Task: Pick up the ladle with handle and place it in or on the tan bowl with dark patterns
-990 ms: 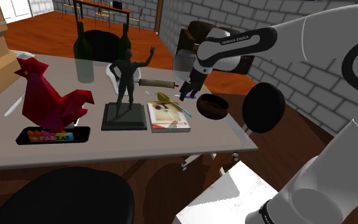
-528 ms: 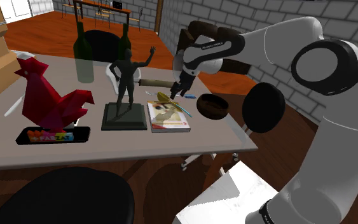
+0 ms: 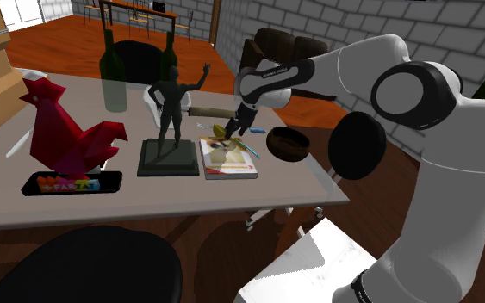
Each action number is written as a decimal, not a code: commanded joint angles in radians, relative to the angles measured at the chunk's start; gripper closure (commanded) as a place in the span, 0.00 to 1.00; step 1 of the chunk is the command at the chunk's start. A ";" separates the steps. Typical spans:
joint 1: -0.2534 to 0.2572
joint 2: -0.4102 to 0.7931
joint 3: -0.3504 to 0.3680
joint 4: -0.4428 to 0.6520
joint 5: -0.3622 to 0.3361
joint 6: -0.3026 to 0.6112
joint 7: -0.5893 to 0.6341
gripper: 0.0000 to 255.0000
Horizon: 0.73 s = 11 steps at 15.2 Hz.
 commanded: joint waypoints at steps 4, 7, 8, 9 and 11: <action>0.001 0.017 0.002 0.003 0.003 0.014 -0.001 0.00; 0.001 0.017 0.002 0.003 0.003 0.014 -0.001 0.00; 0.001 0.017 0.002 0.003 0.003 0.014 -0.001 0.00; 0.001 0.017 0.002 0.003 0.003 0.014 -0.001 1.00; 0.001 0.017 0.002 0.003 0.003 0.014 -0.001 1.00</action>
